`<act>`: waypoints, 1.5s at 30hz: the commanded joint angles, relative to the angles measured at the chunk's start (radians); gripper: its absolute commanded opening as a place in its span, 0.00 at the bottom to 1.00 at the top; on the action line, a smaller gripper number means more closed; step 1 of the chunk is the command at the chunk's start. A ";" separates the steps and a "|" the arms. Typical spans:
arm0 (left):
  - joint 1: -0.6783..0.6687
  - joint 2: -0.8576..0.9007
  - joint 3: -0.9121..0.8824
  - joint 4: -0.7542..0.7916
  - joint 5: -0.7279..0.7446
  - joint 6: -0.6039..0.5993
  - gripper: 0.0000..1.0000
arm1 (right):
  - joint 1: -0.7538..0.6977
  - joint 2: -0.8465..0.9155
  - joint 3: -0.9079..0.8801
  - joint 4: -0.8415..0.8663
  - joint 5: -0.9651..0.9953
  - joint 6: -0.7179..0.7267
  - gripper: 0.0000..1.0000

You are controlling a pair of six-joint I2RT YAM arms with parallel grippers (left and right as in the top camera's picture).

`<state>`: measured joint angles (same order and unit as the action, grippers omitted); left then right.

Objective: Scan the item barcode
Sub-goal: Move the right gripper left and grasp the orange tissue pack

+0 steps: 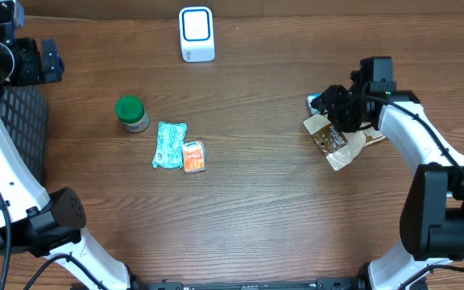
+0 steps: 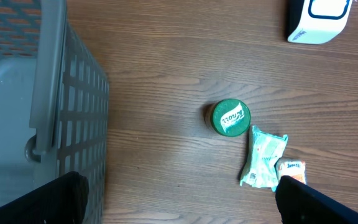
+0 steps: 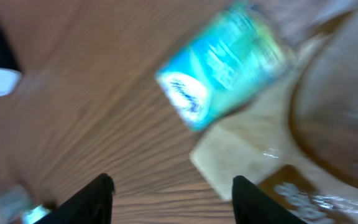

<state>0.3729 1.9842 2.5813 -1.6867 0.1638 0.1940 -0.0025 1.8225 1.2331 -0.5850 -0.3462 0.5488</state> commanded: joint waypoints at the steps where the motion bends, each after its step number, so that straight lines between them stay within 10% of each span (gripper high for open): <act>1: -0.001 -0.002 0.004 0.000 0.011 0.008 0.99 | 0.016 -0.028 0.113 -0.079 -0.132 -0.087 0.66; 9: -0.001 -0.002 0.004 0.000 0.011 0.008 1.00 | 0.196 -0.057 0.154 -0.182 -0.134 -0.124 0.99; 22: -0.001 -0.002 0.004 0.000 0.011 0.008 1.00 | 0.465 -0.026 0.145 -0.066 -0.115 -0.086 1.00; 45: -0.001 -0.002 0.004 0.000 0.011 0.008 1.00 | 0.682 0.267 0.126 0.093 -0.103 0.072 0.57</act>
<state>0.3729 1.9842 2.5813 -1.6867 0.1638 0.1940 0.6815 2.0487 1.3621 -0.5217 -0.4053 0.6132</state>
